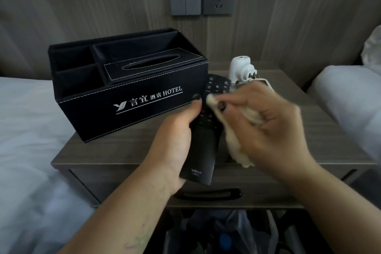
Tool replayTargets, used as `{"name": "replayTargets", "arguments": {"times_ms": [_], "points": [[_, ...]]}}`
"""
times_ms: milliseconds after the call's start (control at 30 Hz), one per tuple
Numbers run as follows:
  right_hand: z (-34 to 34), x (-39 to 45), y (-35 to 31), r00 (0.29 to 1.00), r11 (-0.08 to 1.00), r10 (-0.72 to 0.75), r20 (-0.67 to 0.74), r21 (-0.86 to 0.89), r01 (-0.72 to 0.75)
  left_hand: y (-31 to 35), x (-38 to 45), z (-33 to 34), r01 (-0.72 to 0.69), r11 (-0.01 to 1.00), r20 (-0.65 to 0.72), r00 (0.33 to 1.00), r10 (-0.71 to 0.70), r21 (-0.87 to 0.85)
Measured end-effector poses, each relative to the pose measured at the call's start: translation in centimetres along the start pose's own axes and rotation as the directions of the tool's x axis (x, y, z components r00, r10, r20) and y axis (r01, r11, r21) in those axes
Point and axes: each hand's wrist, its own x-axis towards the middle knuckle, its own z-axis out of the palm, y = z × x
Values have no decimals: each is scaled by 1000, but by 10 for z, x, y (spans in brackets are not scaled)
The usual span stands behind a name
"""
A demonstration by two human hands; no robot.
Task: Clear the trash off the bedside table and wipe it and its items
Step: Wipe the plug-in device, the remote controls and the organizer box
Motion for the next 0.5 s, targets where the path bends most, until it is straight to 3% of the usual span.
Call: {"name": "replayTargets", "arguments": {"times_ms": [67,133,233,333,500], "points": [[-6,6,3,990,997,31,-135,-59,-39,-2,2,2,-55,996,22,998,53,71],[-4,7,4,985,995,37,-167,-86,-52,-3,6,6,-101,989,13,995,100,107],[8,-4,-1,1000,1000,12,13,-13,-12,-1,11,-1,-110,992,-78,990,114,63],[9,-9,-6,975,996,-44,217,89,25,1,12,-10,-102,993,-71,992,107,62],[-2,2,-1,1000,1000,16,-21,-21,-16,-4,18,-5,-128,976,-30,990,135,175]]}}
